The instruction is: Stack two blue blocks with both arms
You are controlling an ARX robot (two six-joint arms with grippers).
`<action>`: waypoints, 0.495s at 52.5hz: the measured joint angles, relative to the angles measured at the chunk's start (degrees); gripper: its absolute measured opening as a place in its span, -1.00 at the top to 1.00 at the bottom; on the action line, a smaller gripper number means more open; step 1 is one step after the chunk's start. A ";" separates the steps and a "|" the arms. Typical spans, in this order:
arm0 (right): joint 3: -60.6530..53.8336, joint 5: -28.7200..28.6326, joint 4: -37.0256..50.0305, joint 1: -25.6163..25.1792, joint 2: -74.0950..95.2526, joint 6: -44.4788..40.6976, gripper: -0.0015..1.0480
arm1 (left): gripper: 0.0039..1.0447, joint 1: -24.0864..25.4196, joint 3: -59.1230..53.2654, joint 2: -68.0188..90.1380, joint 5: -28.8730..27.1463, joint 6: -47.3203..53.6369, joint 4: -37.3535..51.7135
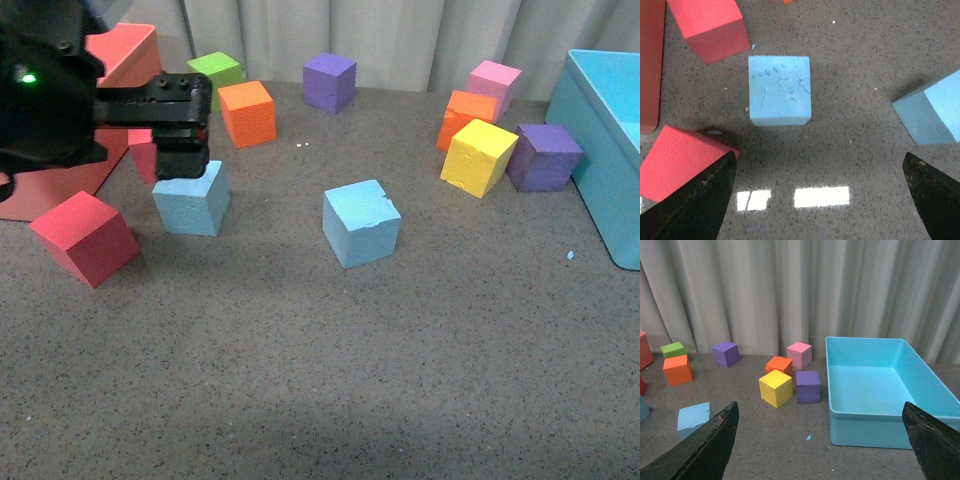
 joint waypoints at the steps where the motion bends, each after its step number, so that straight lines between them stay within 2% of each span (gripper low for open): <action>1: 0.00 0.00 0.00 0.00 0.00 0.02 -0.82 | -0.88 -0.11 1.44 1.31 -0.13 0.00 -0.55; 17: 0.00 0.00 0.00 0.00 0.00 0.02 -0.82 | -0.88 0.98 15.23 16.61 -4.70 0.37 -6.88; 26: 0.00 0.00 0.00 0.00 0.00 0.02 -0.82 | -0.88 2.62 20.68 21.73 -4.28 -0.07 -10.45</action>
